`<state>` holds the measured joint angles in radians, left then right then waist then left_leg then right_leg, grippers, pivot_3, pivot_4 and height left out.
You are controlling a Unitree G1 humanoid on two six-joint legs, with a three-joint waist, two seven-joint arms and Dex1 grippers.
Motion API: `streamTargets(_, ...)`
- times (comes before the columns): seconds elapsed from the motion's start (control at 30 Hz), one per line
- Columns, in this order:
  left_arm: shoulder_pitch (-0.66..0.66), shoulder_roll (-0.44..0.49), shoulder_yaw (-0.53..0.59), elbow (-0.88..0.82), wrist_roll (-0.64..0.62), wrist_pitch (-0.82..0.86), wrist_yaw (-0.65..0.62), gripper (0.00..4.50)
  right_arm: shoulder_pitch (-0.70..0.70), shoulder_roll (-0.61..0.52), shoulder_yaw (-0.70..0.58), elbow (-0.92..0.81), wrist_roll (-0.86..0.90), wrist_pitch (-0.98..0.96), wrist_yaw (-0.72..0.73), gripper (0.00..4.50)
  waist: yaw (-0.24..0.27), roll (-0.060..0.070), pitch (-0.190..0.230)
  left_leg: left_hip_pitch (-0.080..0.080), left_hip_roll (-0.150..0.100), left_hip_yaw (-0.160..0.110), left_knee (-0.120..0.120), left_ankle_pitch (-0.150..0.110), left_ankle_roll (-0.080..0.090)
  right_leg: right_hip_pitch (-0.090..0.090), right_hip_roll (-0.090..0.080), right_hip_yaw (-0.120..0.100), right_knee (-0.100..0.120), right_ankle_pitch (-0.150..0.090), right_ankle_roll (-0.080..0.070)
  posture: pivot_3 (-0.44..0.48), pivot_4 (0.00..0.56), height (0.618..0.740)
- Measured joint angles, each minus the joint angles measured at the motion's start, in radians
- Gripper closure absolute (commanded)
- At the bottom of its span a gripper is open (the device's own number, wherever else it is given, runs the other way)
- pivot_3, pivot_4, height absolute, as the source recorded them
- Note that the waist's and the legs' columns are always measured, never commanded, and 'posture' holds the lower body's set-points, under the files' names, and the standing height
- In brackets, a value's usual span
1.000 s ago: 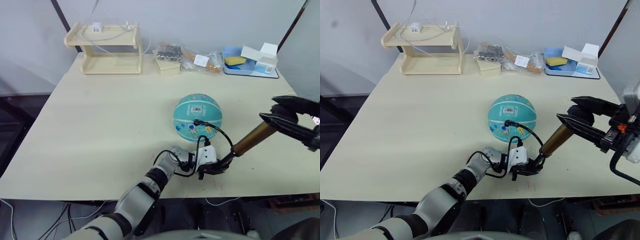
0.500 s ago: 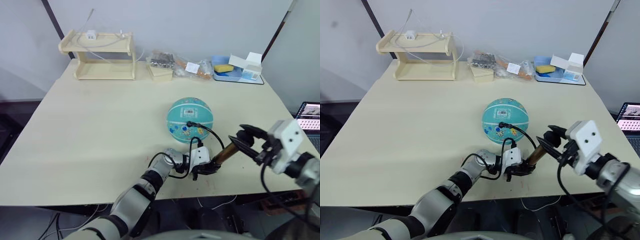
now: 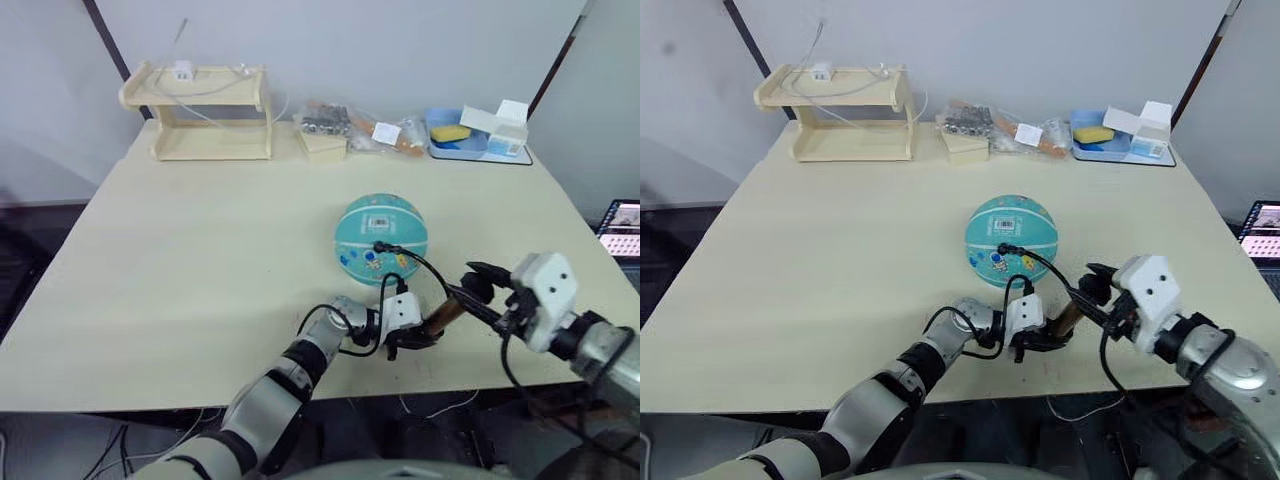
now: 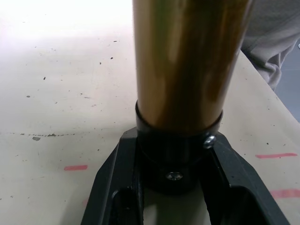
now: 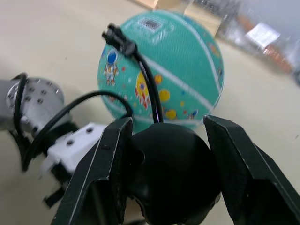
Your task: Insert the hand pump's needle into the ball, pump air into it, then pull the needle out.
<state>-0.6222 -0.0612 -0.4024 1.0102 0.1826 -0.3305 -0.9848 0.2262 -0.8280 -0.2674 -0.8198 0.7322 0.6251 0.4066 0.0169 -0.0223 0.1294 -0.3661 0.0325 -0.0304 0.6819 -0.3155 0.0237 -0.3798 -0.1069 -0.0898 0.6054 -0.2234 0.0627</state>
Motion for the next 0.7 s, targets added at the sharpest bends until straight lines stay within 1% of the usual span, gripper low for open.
streamTargets(0.03,0.0,-0.004,-0.001,-0.009,-0.004,0.0,-0.008,3.42,-0.02,-0.037,-0.087,-0.014,0.102,0.045,-0.001,2.58,0.002,0.007,0.007,-0.006,-0.008,0.0,0.0,0.0,0.0,-0.003,-0.002,0.001,0.0,0.001,-0.001,0.0,0.15,0.74)
streamTargets(0.07,0.0,-0.004,-0.001,-0.01,-0.004,0.0,-0.008,3.42,-0.021,-0.04,-0.092,-0.015,0.109,0.048,-0.001,2.58,0.002,0.007,0.007,-0.006,-0.008,-0.001,0.0,0.0,0.0,-0.004,-0.002,0.001,0.0,0.002,-0.002,0.0,0.15,0.74)
streamTargets(0.1,0.0,-0.007,-0.002,-0.017,-0.009,-0.001,-0.015,3.42,-0.04,-0.101,-0.19,-0.018,0.235,0.086,-0.009,2.58,0.004,0.013,0.011,-0.013,-0.01,-0.002,0.003,0.0,0.0,-0.009,-0.003,0.0,0.001,0.005,0.0,0.0,0.15,0.74)
streamTargets(0.17,-0.002,-0.011,-0.003,-0.021,-0.01,-0.003,-0.016,3.42,-0.066,-0.184,-0.34,-0.019,0.414,0.126,-0.029,2.58,0.01,0.014,0.014,-0.017,-0.012,-0.002,0.003,0.001,0.001,-0.014,-0.003,0.001,0.001,0.006,-0.001,0.0,0.15,0.74)
streamTargets(0.2,-0.002,-0.011,-0.004,-0.021,-0.01,-0.003,-0.016,3.42,-0.069,-0.2,-0.369,-0.02,0.45,0.136,-0.035,2.58,0.012,0.013,0.015,-0.017,-0.012,-0.002,0.003,0.001,0.001,-0.014,-0.003,0.001,0.002,0.006,-0.002,0.0,0.15,0.74)
streamTargets(0.27,-0.004,-0.011,-0.005,-0.022,-0.011,-0.004,-0.016,3.42,-0.073,-0.27,-0.496,-0.014,0.597,0.177,-0.067,2.58,0.015,0.013,0.018,-0.017,-0.012,-0.002,0.003,0.001,0.001,-0.015,-0.003,0.001,0.002,0.006,-0.002,0.0,0.15,0.74)
streamTargets(0.37,-0.004,-0.011,-0.004,-0.022,-0.01,-0.004,-0.015,3.42,-0.093,-0.337,-0.628,-0.004,0.759,0.21,-0.113,2.58,0.016,0.011,0.019,-0.017,-0.011,-0.002,0.003,0.001,0.001,-0.015,-0.003,0.001,0.002,0.006,-0.002,0.0,0.15,0.74)
streamTargets(0.4,-0.004,-0.011,-0.004,-0.022,-0.011,-0.004,-0.015,3.42,-0.098,-0.351,-0.653,-0.002,0.796,0.219,-0.126,2.58,0.016,0.011,0.02,-0.017,-0.011,-0.002,0.003,0.001,0.001,-0.015,-0.003,0.001,0.002,0.005,-0.003,0.0,0.15,0.74)
streamTargets(0.47,-0.004,-0.011,-0.005,-0.022,-0.011,-0.004,-0.015,3.42,-0.091,-0.362,-0.665,-0.004,0.828,0.236,-0.157,2.58,0.018,0.009,0.021,-0.017,-0.011,-0.001,0.003,0.001,0.001,-0.015,-0.002,0.001,0.002,0.005,-0.002,0.0,0.15,0.74)
streamTargets(0.53,-0.004,-0.01,-0.005,-0.022,-0.011,-0.004,-0.014,3.42,-0.076,-0.34,-0.671,-0.01,0.813,0.236,-0.162,2.58,0.02,0.007,0.019,-0.017,-0.011,-0.001,0.003,0.001,0.001,-0.014,-0.001,0.001,0.002,0.006,-0.001,0.0,0.15,0.74)
streamTargets(0.63,-0.001,-0.004,-0.009,-0.016,-0.006,-0.002,-0.008,3.42,-0.026,-0.244,-0.565,-0.052,0.667,0.187,-0.159,2.58,0.018,-0.001,0.009,-0.015,-0.01,-0.001,0.002,0.0,0.001,-0.013,0.0,0.003,0.002,0.006,-0.001,0.0,0.15,0.74)
streamTargets(0.67,0.0,-0.002,-0.009,-0.014,-0.004,0.0,-0.002,3.42,-0.012,-0.213,-0.521,-0.061,0.613,0.167,-0.158,2.58,0.017,-0.004,0.006,-0.014,-0.01,-0.002,0.002,0.0,0.001,-0.012,0.0,0.003,0.002,0.004,0.002,0.0,0.15,0.74)
streamTargets(0.7,0.0,0.0,-0.009,-0.007,-0.001,0.001,0.002,3.42,-0.002,-0.185,-0.448,-0.069,0.535,0.137,-0.151,2.58,0.01,-0.009,0.002,-0.013,-0.01,-0.002,0.002,0.0,0.001,-0.012,0.0,0.004,0.002,0.003,0.002,0.0,0.15,0.74)
